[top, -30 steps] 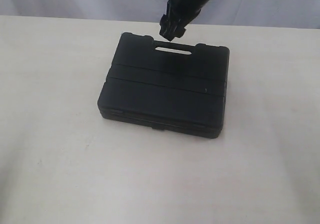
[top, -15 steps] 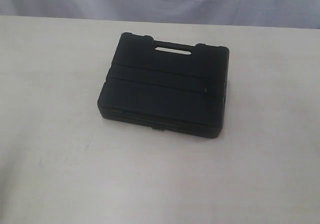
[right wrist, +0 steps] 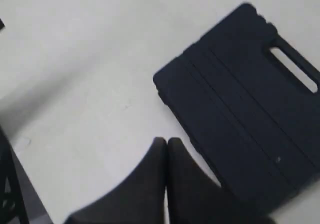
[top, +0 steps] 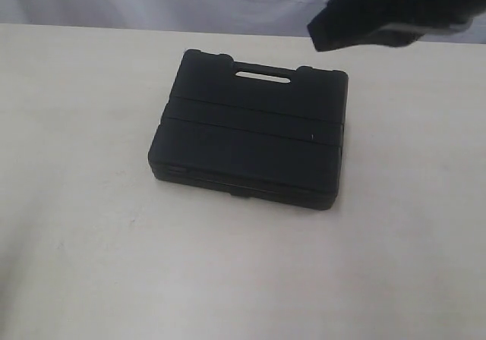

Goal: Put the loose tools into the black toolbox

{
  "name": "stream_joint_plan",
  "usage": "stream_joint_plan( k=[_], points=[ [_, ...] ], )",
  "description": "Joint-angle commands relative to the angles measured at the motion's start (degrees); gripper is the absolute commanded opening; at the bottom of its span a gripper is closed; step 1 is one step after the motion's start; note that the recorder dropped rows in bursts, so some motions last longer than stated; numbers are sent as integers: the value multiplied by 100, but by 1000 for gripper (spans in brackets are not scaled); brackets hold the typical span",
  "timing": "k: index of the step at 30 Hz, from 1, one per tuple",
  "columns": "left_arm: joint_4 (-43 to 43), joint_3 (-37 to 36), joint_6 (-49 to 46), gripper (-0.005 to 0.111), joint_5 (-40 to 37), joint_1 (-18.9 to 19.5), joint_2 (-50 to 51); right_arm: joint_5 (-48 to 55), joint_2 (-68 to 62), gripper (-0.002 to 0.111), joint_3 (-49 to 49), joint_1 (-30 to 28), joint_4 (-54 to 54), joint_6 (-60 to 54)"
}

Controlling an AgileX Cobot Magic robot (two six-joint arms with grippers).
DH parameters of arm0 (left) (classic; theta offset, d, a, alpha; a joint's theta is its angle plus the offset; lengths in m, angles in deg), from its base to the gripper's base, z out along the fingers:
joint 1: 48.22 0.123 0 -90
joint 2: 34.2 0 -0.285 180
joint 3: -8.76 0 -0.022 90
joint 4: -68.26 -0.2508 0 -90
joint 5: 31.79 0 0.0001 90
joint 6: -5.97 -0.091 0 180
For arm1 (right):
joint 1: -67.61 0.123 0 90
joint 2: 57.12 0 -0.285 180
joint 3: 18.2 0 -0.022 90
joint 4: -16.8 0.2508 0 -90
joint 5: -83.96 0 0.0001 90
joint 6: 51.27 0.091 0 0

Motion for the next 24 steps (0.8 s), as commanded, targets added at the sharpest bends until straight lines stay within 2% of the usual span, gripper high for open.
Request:
stream_joint_plan(
  k=[1, 15, 19, 24],
  points=[
    [26, 30, -2, 0, -4, -33, 23, -999, 534, -1, 910, 383, 142, 34],
    [14, 30, -2, 0, -4, -33, 23, -1334, 1322, -1, 1444, 413, -941, 26],
    [14, 30, -2, 0, -4, -33, 23, -2206, 1762, -1, 2133, 413, -930, 12],
    [14, 30, -2, 0, -4, -33, 23, -4056, 2348, -1, 3571, 317, -752, 1]
  ],
)
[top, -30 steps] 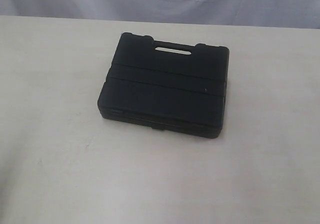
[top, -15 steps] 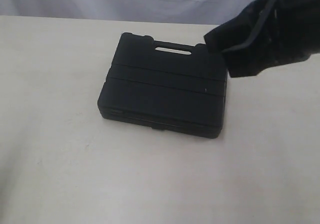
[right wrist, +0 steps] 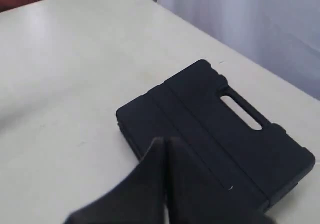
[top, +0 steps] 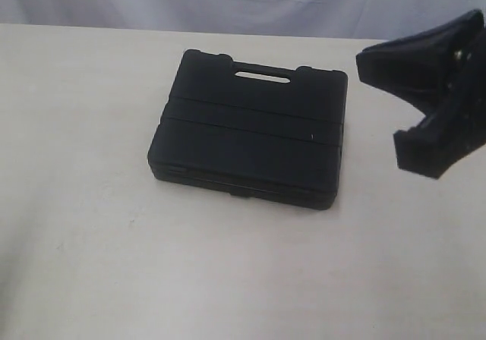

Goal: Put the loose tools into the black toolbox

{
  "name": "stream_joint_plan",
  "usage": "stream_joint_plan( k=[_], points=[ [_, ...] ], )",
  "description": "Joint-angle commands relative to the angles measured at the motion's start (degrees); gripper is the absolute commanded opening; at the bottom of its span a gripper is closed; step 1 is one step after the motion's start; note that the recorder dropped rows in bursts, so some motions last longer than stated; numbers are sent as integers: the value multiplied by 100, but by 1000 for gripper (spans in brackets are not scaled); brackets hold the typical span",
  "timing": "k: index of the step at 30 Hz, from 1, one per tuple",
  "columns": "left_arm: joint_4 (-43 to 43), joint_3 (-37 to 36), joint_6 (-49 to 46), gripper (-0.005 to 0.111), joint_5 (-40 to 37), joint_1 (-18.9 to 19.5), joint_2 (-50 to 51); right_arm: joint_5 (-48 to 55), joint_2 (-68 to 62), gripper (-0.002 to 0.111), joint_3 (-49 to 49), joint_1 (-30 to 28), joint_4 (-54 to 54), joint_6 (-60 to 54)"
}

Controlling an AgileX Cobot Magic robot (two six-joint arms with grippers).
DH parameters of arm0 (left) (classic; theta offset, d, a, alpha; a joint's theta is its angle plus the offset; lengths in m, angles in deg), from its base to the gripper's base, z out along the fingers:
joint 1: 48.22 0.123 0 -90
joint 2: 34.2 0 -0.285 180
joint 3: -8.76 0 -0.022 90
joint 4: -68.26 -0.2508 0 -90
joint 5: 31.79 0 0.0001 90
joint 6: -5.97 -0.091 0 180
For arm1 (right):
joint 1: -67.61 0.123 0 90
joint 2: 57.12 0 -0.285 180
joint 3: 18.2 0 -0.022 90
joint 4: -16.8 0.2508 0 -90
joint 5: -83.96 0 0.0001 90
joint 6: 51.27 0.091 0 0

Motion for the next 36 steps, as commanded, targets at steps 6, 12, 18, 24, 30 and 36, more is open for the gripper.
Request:
stream_joint_plan(
  k=[6, 12, 18, 24, 30, 36],
  points=[
    [14, 30, -2, 0, -4, -33, 23, -3174, 534, -1, 2489, -678, 1358, -1],
    [14, 30, -2, 0, -4, -33, 23, -3609, 919, -1, 3348, -792, 1421, -1],
    [14, 30, -2, 0, -4, -33, 23, -3220, 1809, -1, 3679, -1836, 1421, 15],
    [14, 30, -2, 0, -4, -33, 23, -2369, 2775, -1, 3988, -2829, 1421, 15],
    [14, 30, -2, 0, -4, -33, 23, -2223, 3544, -1, 4375, -3036, 1431, 15],
    [14, 30, -2, 0, -4, -33, 23, -1496, 3745, -1, 4375, -3036, 1322, -25]
  ],
)
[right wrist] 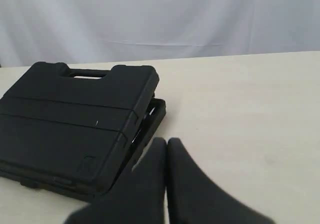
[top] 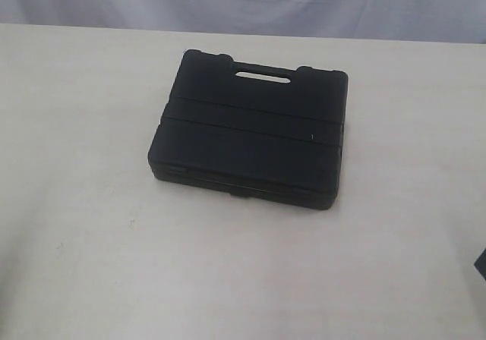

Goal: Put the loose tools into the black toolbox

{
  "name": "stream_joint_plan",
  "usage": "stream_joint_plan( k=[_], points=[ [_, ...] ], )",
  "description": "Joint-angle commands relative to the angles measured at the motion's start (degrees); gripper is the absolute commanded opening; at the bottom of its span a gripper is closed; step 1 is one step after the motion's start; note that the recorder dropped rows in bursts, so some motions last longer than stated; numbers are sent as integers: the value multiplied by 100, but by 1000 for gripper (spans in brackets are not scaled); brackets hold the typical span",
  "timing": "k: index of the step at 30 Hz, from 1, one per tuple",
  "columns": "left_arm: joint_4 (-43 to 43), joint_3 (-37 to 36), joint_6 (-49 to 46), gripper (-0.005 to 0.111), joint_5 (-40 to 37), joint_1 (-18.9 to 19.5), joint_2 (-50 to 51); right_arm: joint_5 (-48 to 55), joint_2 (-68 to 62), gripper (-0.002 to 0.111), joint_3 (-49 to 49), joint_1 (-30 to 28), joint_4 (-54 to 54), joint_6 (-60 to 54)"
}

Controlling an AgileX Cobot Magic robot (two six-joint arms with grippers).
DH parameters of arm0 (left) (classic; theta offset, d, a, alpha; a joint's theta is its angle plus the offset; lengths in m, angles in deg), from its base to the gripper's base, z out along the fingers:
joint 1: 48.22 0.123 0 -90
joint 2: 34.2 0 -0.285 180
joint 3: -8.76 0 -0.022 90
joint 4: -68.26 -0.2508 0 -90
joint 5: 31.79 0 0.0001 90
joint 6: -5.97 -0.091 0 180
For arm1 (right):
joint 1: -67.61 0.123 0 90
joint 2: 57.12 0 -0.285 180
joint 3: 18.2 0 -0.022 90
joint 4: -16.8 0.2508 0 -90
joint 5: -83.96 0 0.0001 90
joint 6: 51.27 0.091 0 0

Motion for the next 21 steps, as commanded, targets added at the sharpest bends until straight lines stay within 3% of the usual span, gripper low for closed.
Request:
stream_joint_plan(
  k=[1, 21],
  points=[
    [14, 30, -2, 0, -4, -33, 23, 419, 91, -1, 17, -32, -72, -25],
    [-5, 30, -2, 0, -4, -33, 23, 399, 91, -1, 17, -32, -57, 11]
  ],
)
